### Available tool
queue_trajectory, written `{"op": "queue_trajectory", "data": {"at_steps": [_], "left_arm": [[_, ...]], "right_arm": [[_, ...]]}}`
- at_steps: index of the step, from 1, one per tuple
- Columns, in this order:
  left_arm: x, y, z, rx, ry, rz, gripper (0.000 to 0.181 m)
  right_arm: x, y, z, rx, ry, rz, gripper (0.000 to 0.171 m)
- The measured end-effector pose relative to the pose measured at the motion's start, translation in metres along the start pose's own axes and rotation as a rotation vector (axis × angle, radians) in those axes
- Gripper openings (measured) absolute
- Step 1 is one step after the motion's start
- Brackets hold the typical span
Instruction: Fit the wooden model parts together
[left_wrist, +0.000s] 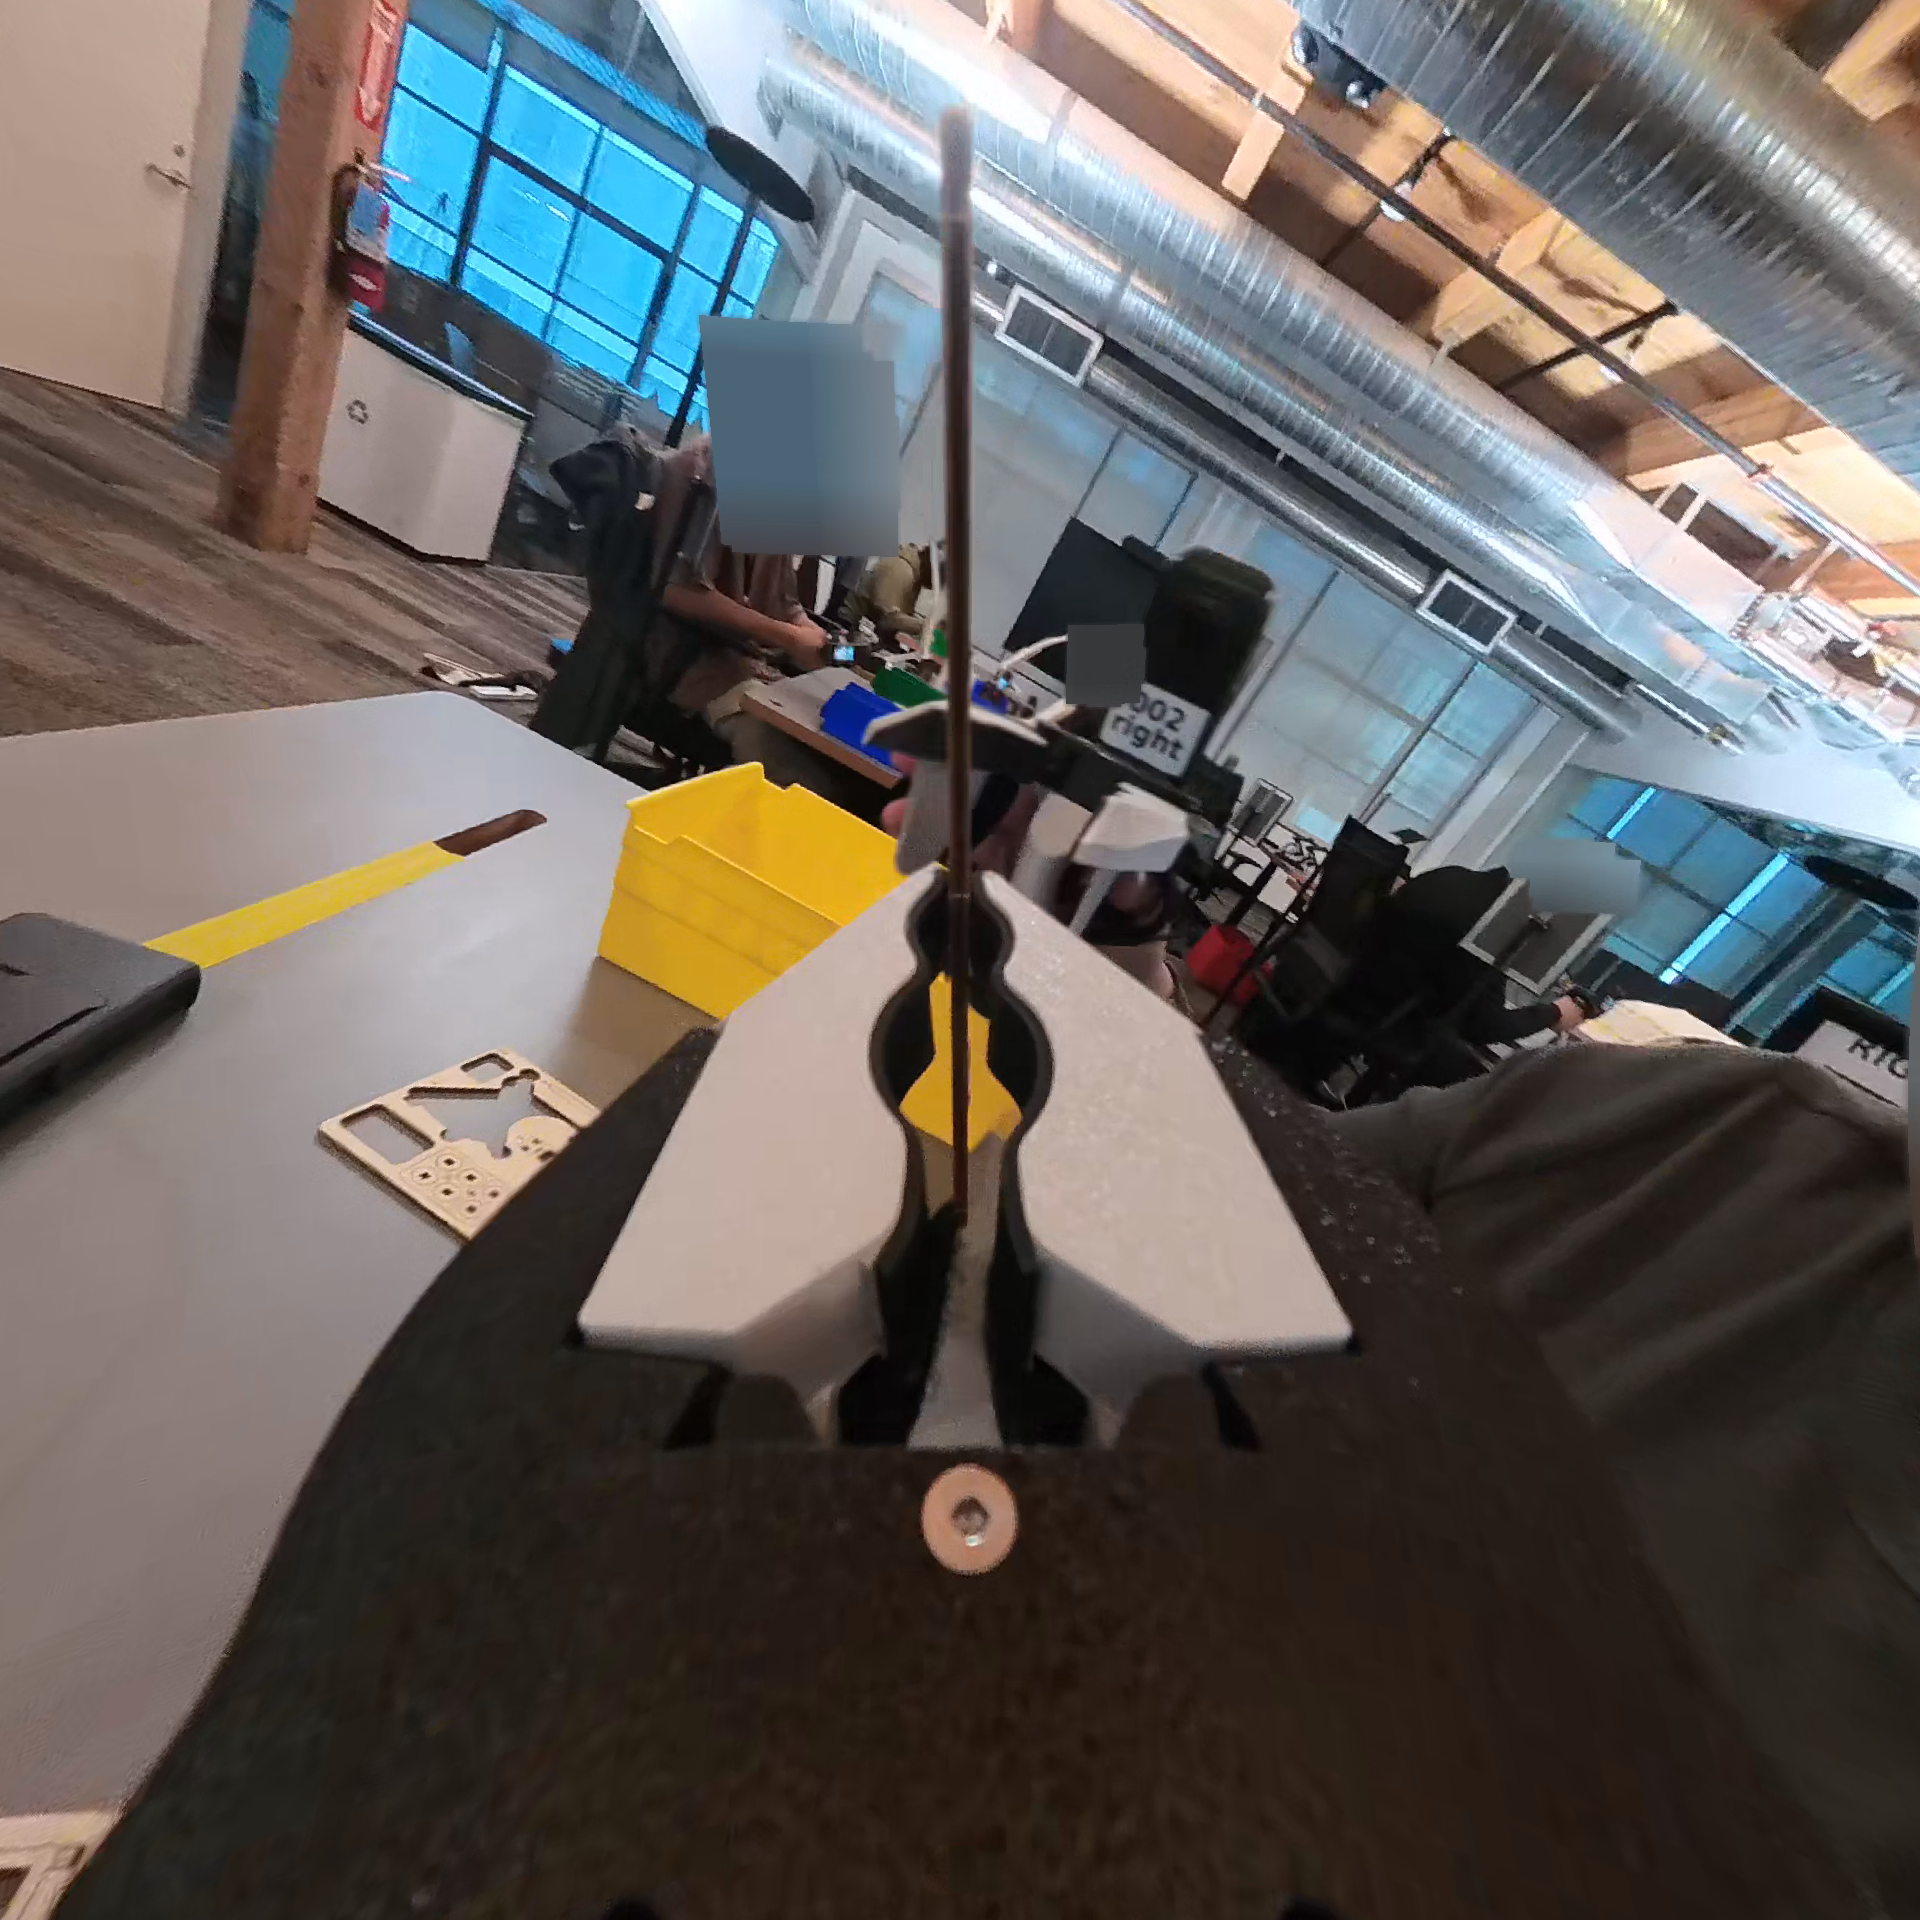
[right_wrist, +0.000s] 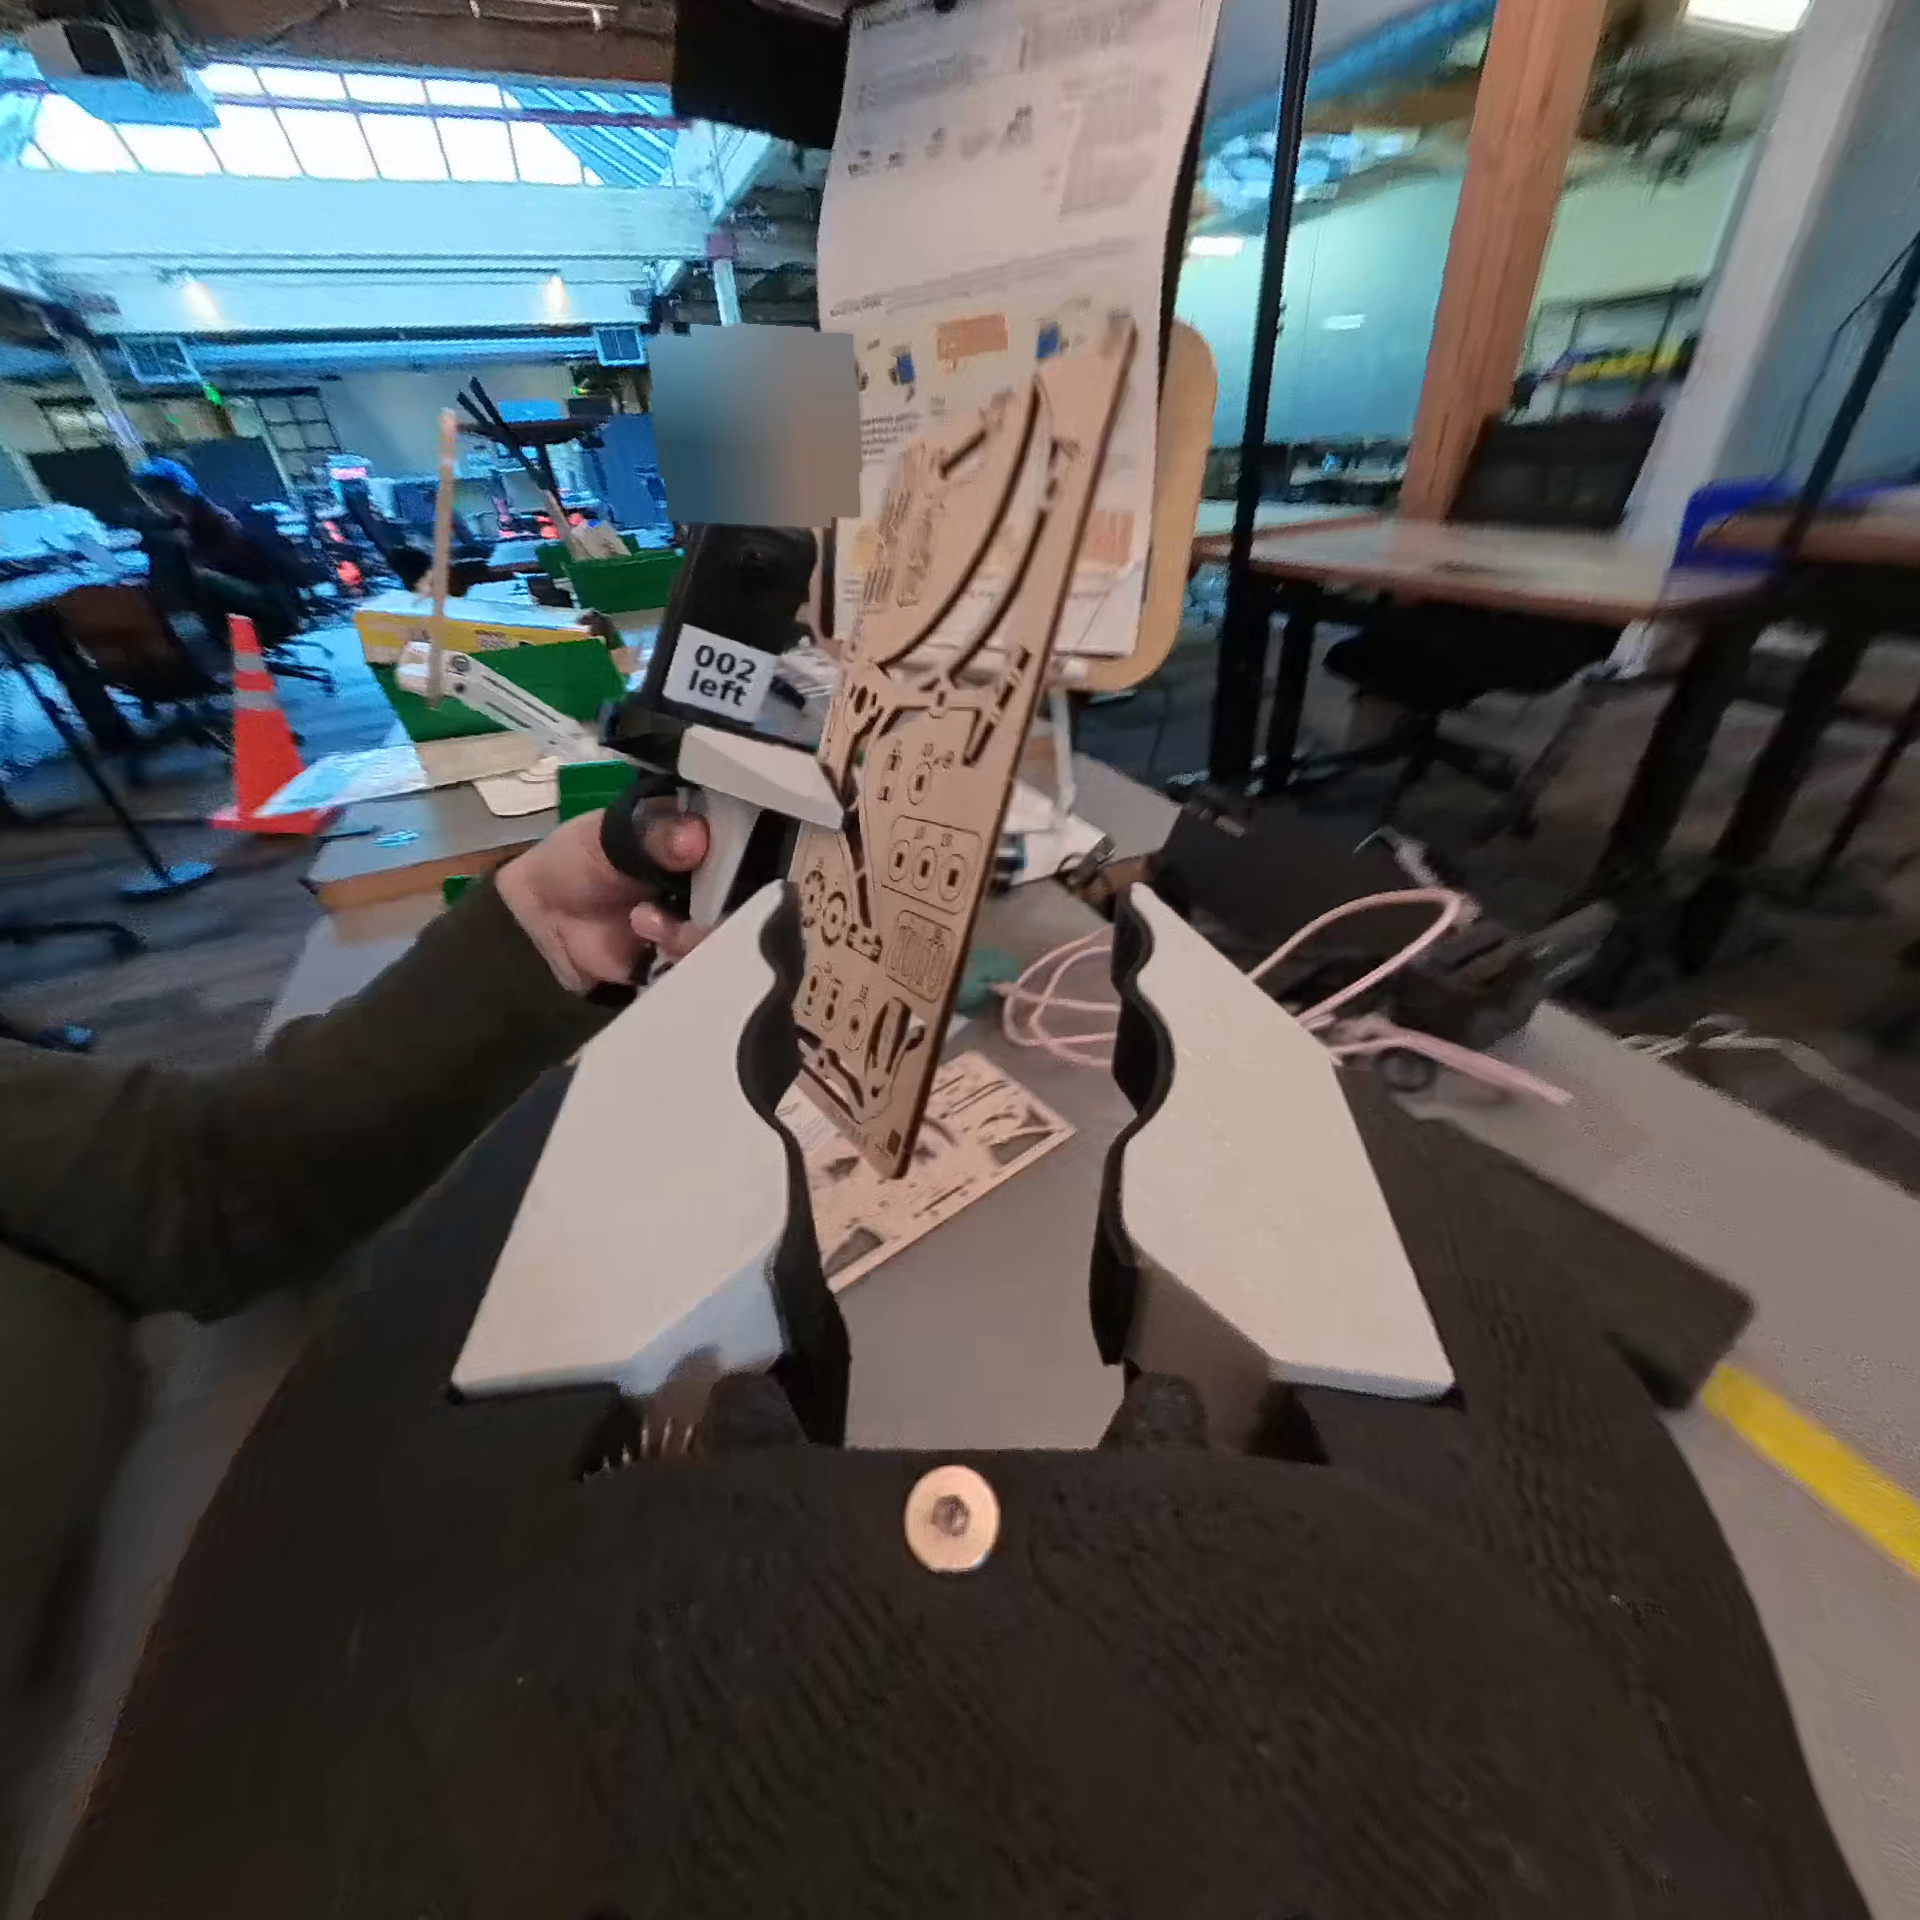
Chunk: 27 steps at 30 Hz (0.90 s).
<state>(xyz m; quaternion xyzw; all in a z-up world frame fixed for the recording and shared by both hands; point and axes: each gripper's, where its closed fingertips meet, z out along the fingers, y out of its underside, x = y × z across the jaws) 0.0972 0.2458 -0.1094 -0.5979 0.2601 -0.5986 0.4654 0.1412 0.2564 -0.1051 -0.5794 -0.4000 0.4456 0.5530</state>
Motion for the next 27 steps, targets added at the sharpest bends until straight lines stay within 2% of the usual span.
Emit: {"op": "queue_trajectory", "data": {"at_steps": [4,8,10,11,13,14,16,18,22,27], "left_arm": [[0.006,0.008,0.007,-0.043,0.037,0.008,0.000],[0.011,0.015,0.012,-0.074,0.060,0.019,0.000],[0.010,0.014,0.012,-0.070,0.051,0.007,0.001],[0.008,0.014,0.012,-0.068,0.040,0.000,0.007],[0.010,0.010,0.012,-0.042,0.052,-0.011,0.029],[0.012,0.008,0.011,-0.027,0.069,-0.010,0.030],[0.014,0.005,0.009,-0.010,0.084,0.014,0.021],[0.012,0.006,0.008,-0.007,0.078,0.053,0.000],[0.008,0.006,0.009,-0.014,0.039,0.095,0.000],[0.000,0.020,0.016,-0.096,-0.011,0.093,0.000]], "right_arm": [[-0.009,0.013,0.010,-0.035,-0.093,0.098,0.039],[-0.022,0.013,0.012,-0.011,-0.201,0.159,0.008],[-0.025,0.012,0.011,-0.007,-0.240,0.190,0.004],[-0.026,0.012,0.010,-0.003,-0.257,0.203,0.001],[-0.023,0.013,0.009,-0.005,-0.254,0.209,0.001],[-0.022,0.013,0.008,-0.007,-0.259,0.217,0.001],[-0.022,0.011,0.007,0.011,-0.284,0.252,0.001],[-0.022,0.008,0.005,0.034,-0.318,0.299,0.001],[-0.013,0.010,0.007,0.045,-0.265,0.290,0.004],[-0.003,0.008,0.011,0.032,-0.120,0.186,0.052]]}}
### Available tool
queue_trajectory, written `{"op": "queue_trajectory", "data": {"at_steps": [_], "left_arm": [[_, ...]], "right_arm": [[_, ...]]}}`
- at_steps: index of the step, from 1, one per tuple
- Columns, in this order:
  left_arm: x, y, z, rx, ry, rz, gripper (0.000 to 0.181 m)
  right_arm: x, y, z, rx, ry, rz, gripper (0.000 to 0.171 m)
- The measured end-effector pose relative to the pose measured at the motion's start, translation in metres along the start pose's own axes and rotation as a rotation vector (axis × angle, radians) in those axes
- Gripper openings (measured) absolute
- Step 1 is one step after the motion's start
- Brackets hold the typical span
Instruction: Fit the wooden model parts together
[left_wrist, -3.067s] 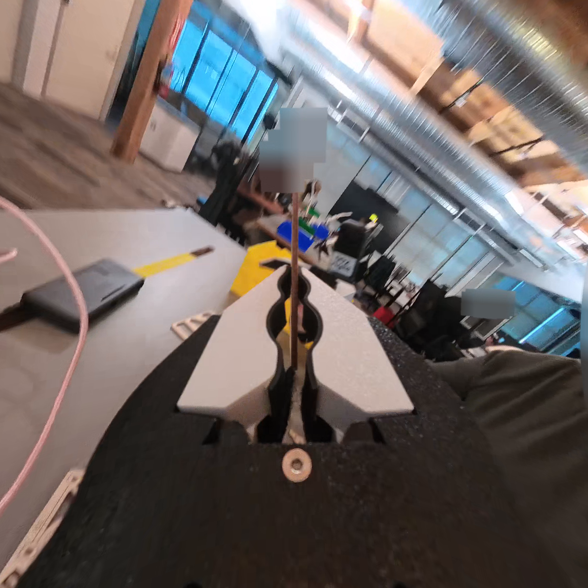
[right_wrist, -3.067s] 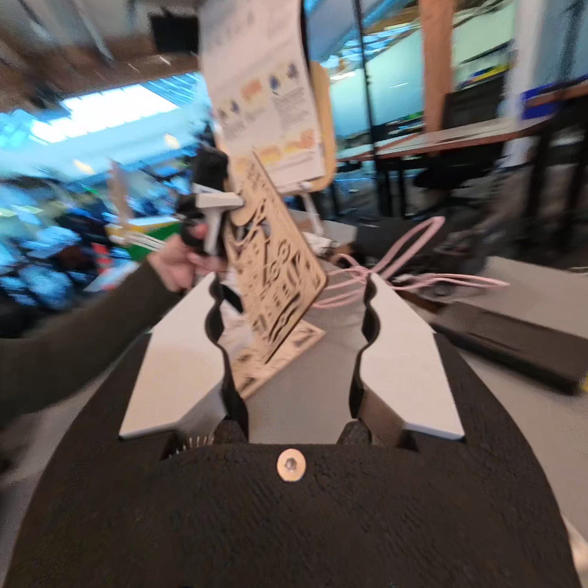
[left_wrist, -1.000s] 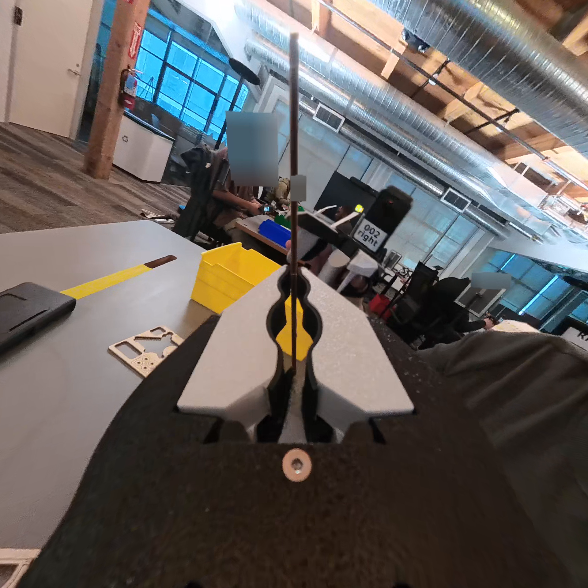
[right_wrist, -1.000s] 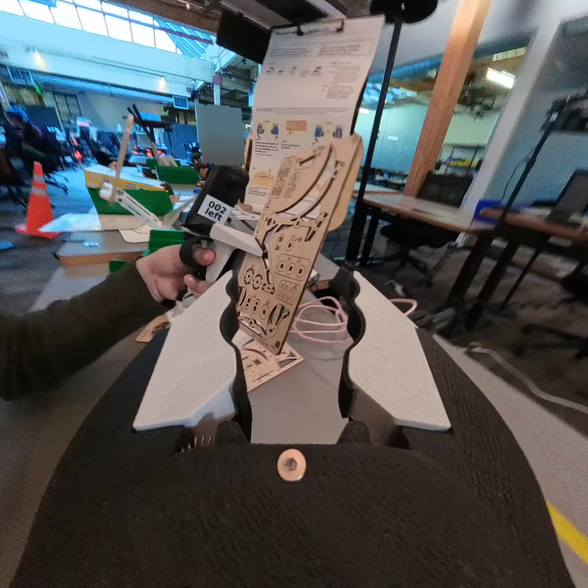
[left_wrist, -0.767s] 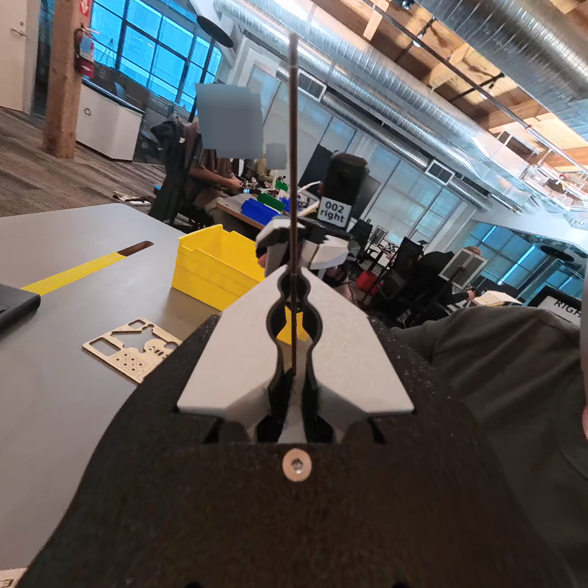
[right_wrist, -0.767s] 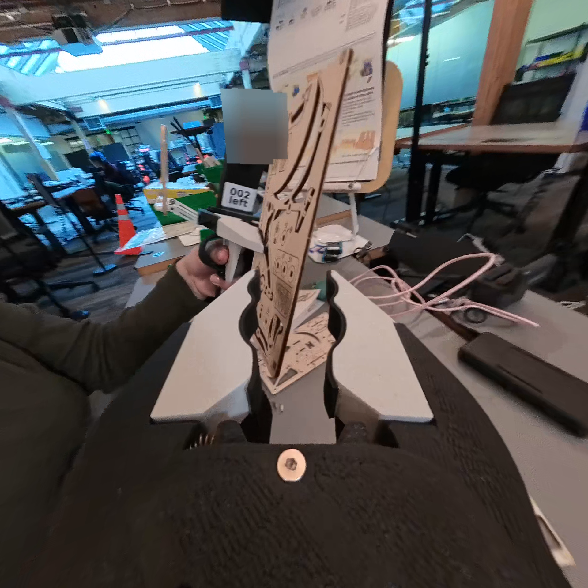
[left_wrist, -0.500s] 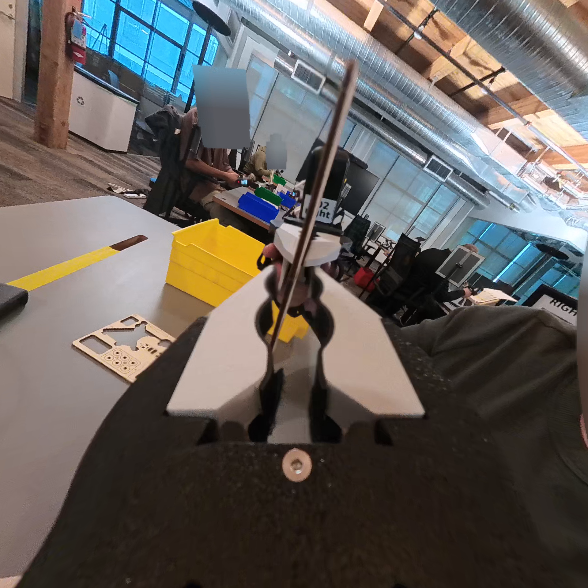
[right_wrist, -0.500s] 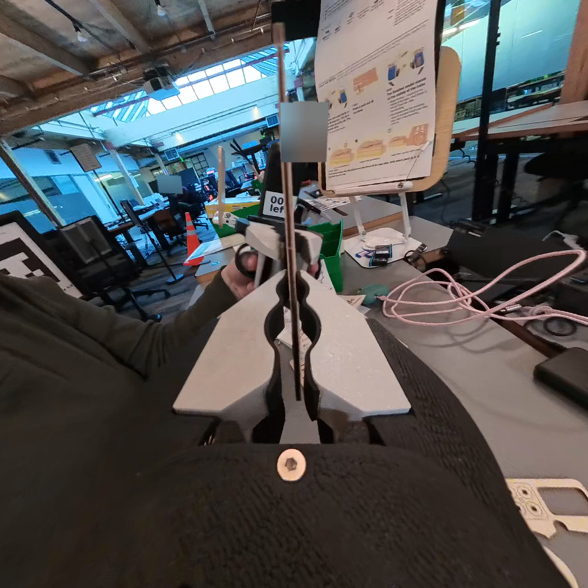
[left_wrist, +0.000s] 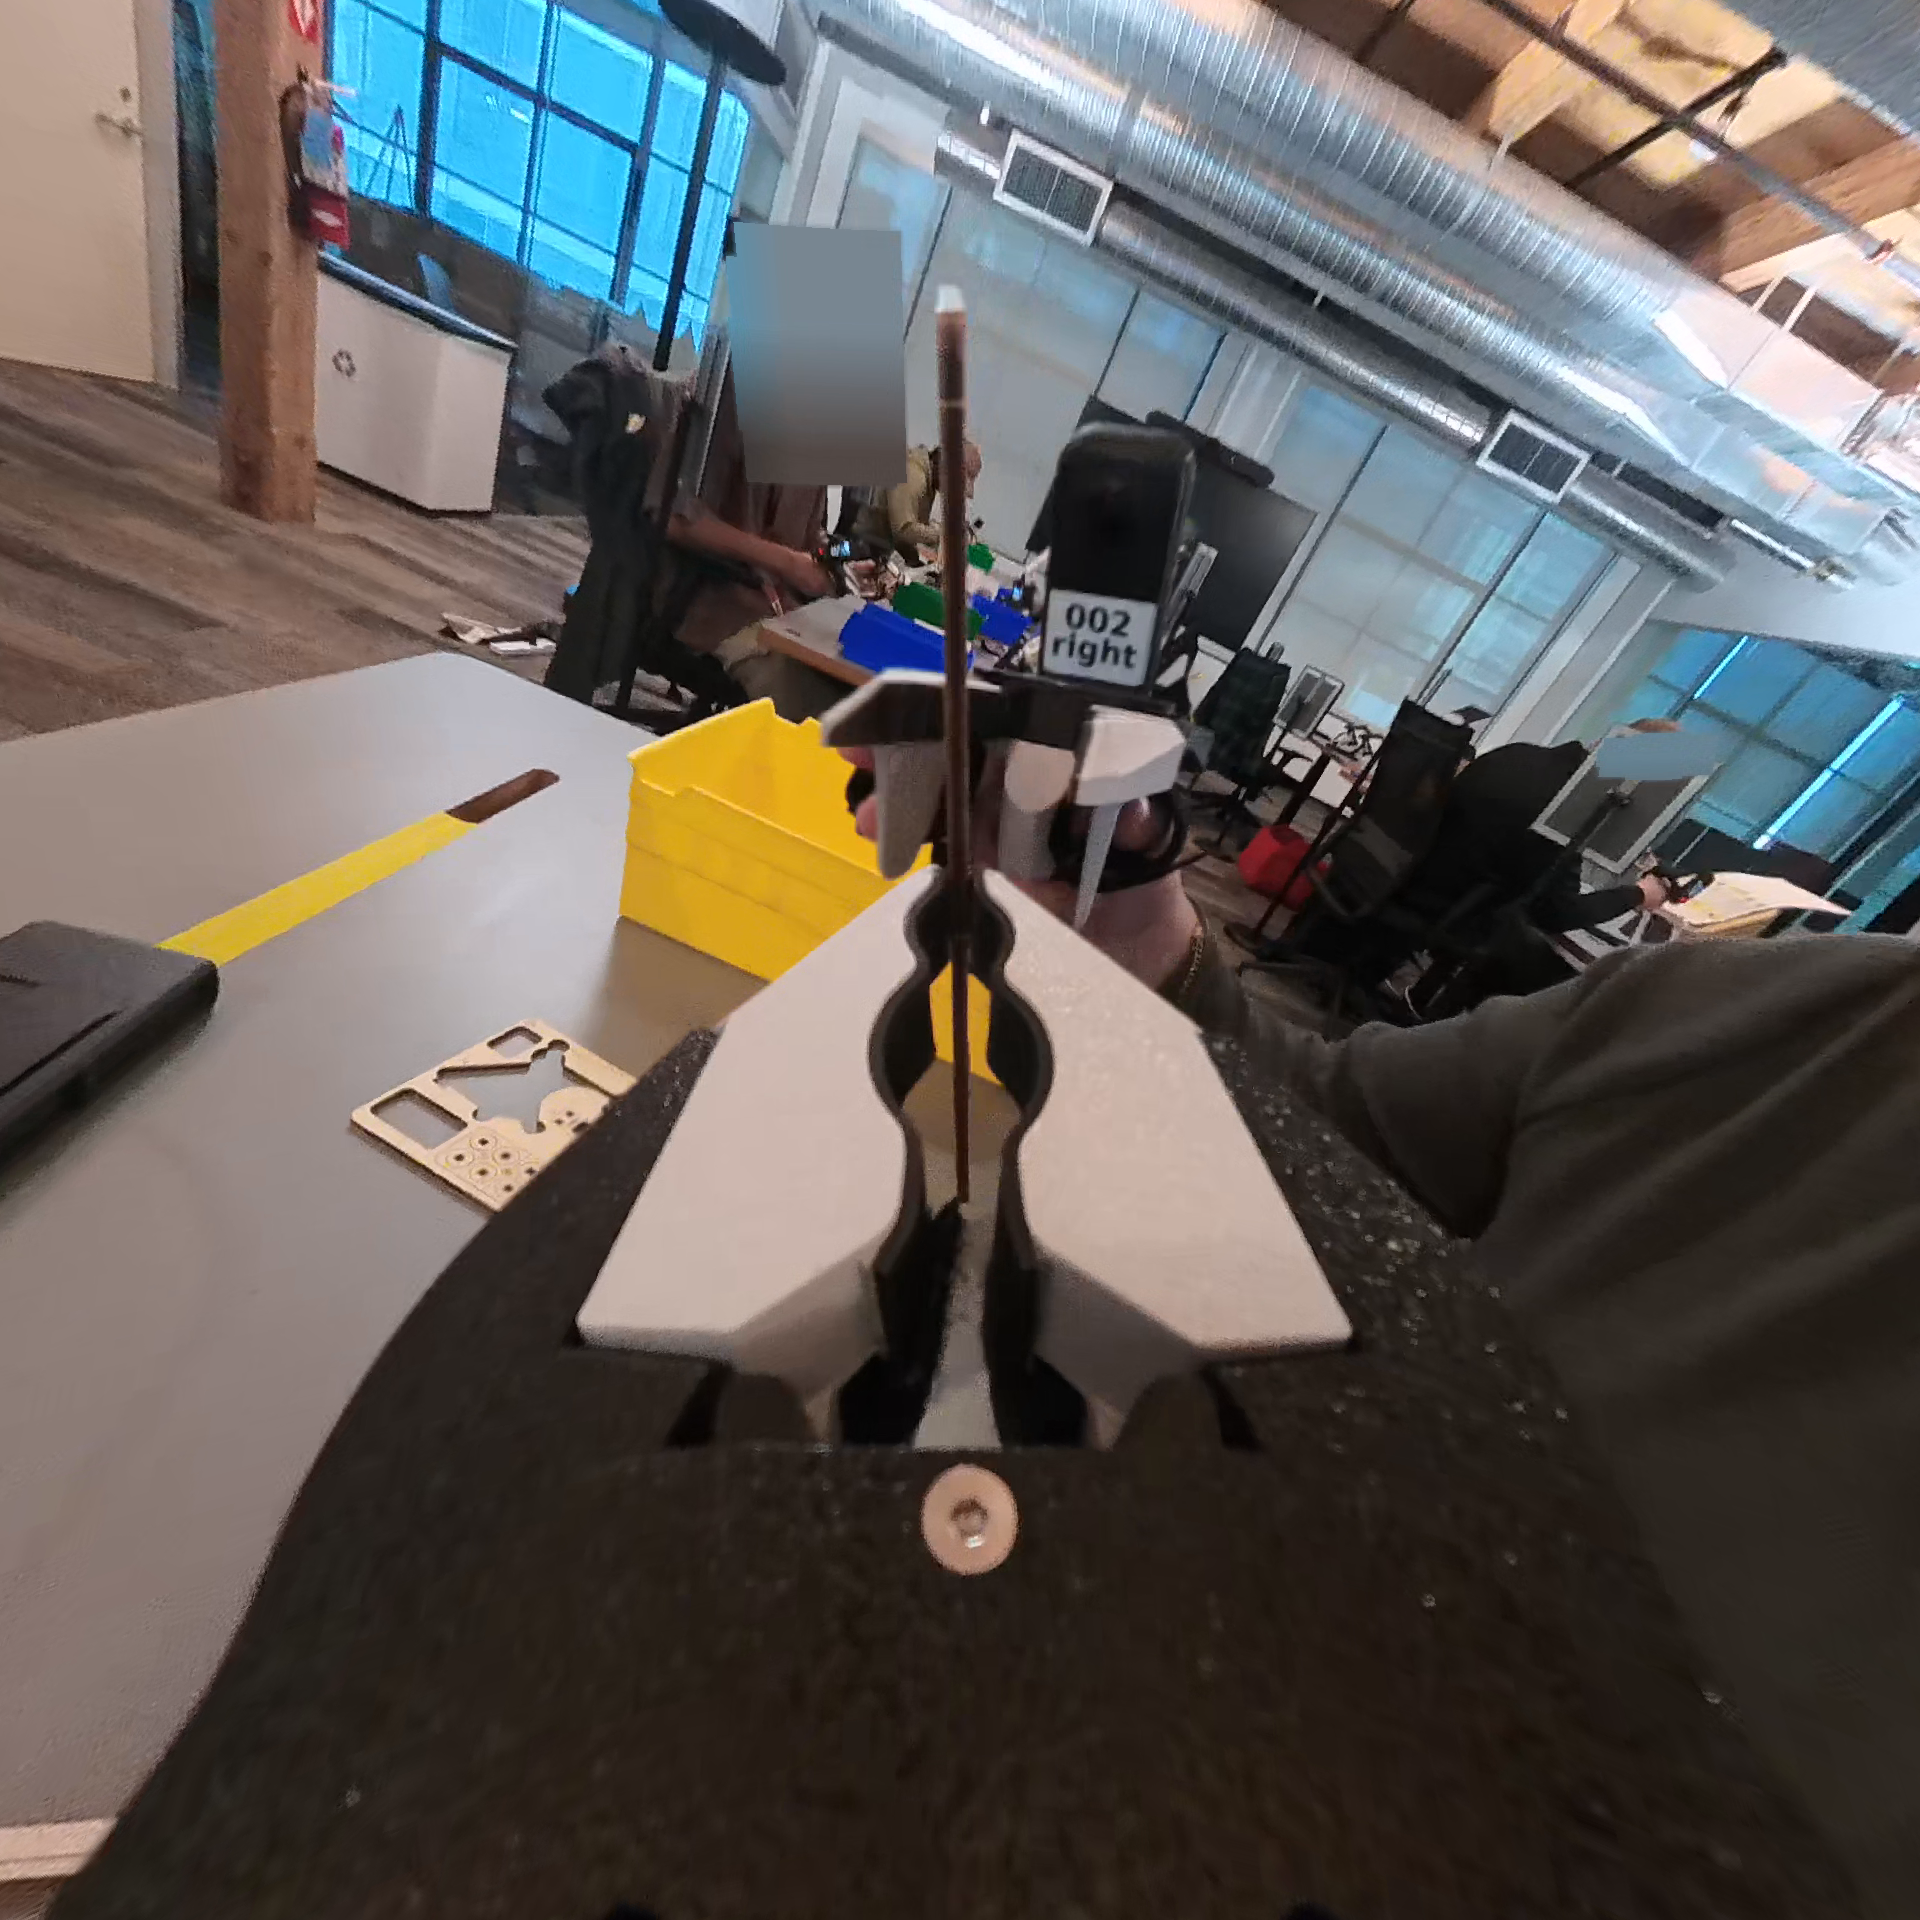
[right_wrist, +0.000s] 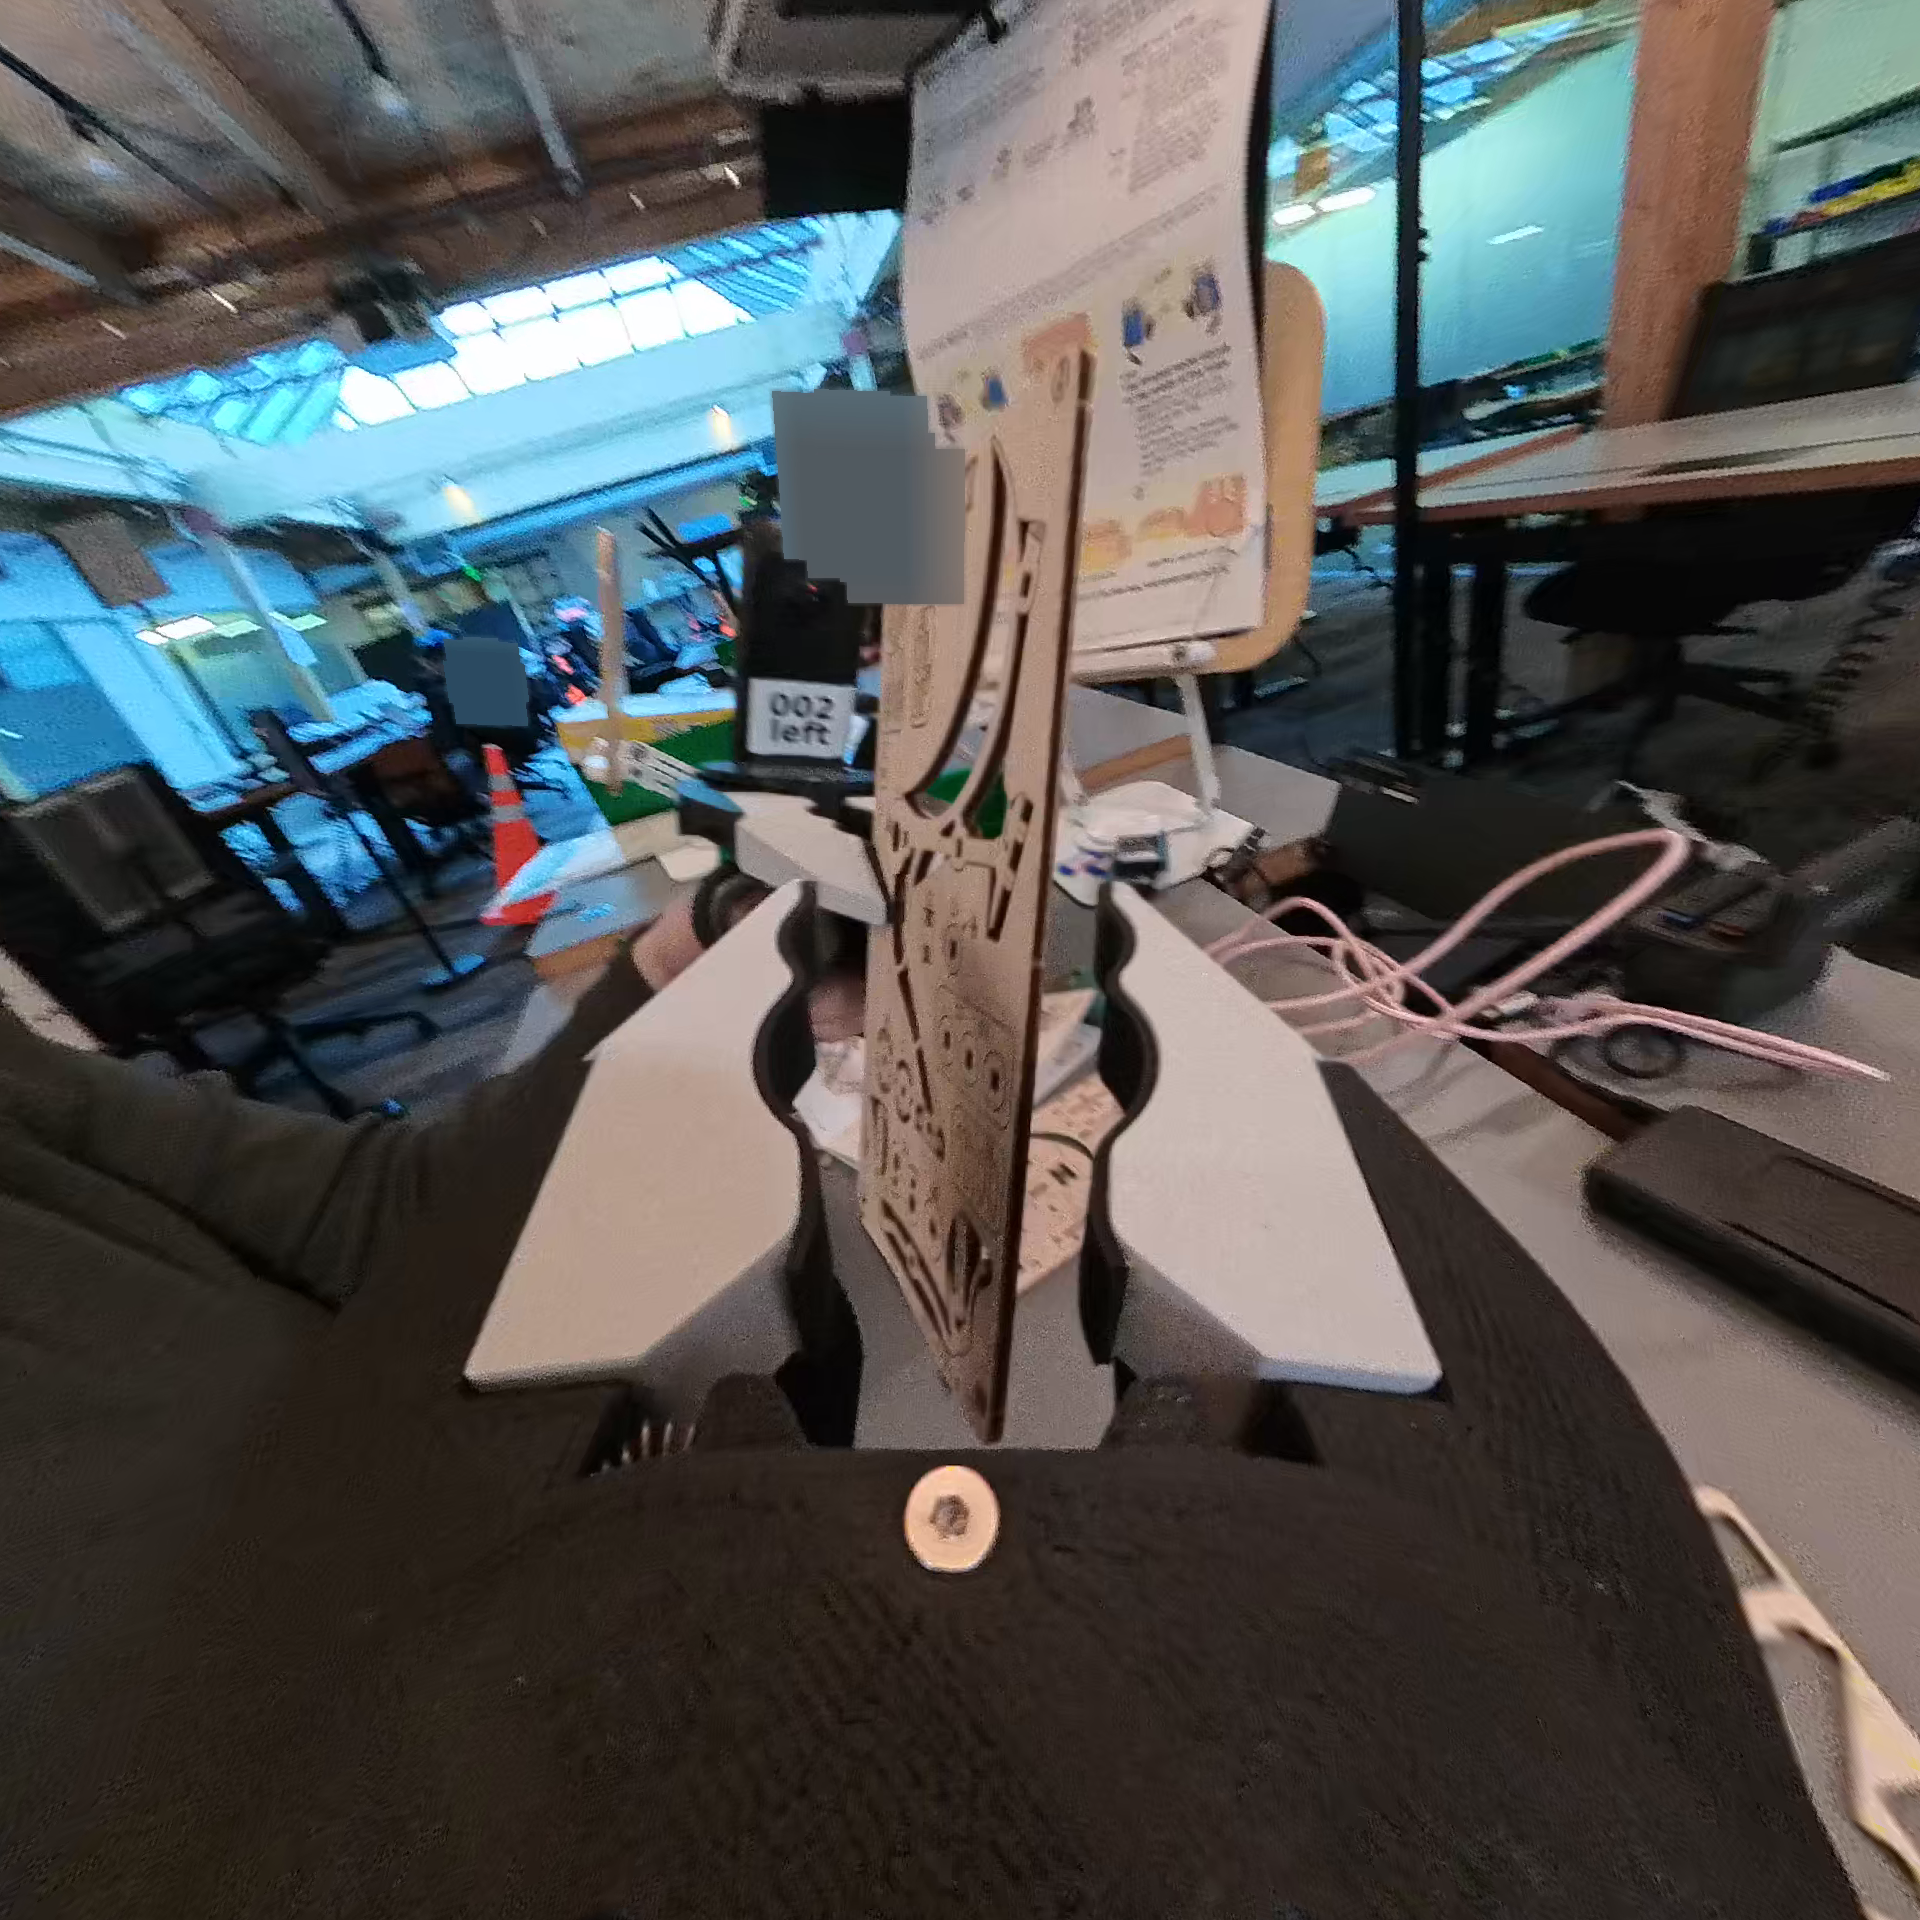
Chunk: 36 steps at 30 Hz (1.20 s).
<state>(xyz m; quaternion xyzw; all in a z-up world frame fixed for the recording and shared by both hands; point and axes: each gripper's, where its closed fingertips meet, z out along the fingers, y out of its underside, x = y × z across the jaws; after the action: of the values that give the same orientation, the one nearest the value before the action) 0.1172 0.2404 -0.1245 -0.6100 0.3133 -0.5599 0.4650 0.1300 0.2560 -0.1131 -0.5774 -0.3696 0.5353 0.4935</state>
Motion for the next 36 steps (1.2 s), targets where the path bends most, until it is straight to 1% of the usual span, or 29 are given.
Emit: {"op": "queue_trajectory", "data": {"at_steps": [1,3,4,7,12,18,23,26,27,28,30,34,36], "left_arm": [[0.001,0.002,0.003,-0.010,-0.001,0.006,0.000],[0.001,0.007,0.009,-0.033,-0.012,0.026,0.000],[0.001,0.009,0.012,-0.046,-0.018,0.035,0.000],[0.003,0.014,0.018,-0.061,-0.023,0.046,0.000],[0.003,0.014,0.021,-0.047,0.002,0.011,0.000],[0.001,0.013,0.019,-0.041,-0.019,0.030,0.000],[0.000,0.011,0.017,-0.069,-0.096,0.129,0.001],[-0.001,0.010,0.015,-0.086,-0.143,0.182,0.002],[-0.001,0.010,0.015,-0.090,-0.150,0.201,0.002],[-0.005,0.012,0.015,-0.111,-0.192,0.239,0.004],[-0.005,0.011,0.014,-0.125,-0.221,0.274,0.004],[0.000,0.008,0.014,-0.091,-0.176,0.194,0.003],[0.003,0.005,0.015,-0.066,-0.142,0.162,0.001]], "right_arm": [[0.003,0.003,0.001,-0.022,0.027,-0.015,0.058],[0.005,0.008,0.004,-0.046,0.053,-0.030,0.059],[0.004,0.009,0.005,-0.049,0.048,-0.025,0.057],[0.002,0.011,0.007,-0.038,0.010,0.007,0.038],[0.000,0.009,0.007,-0.015,-0.024,0.037,0.020],[0.000,0.007,0.006,0.003,-0.025,0.023,0.016],[-0.003,0.005,0.006,0.027,-0.045,0.019,0.013],[-0.004,0.005,0.008,0.040,-0.023,-0.001,0.011],[-0.003,0.005,0.009,0.040,-0.004,-0.015,0.007],[-0.002,0.006,0.009,0.036,0.020,-0.046,0.004],[-0.004,0.005,0.010,0.051,0.031,-0.086,0.004],[-0.007,0.001,0.010,0.061,0.012,-0.105,0.008],[-0.006,-0.001,0.007,0.057,0.010,-0.100,0.019]]}}
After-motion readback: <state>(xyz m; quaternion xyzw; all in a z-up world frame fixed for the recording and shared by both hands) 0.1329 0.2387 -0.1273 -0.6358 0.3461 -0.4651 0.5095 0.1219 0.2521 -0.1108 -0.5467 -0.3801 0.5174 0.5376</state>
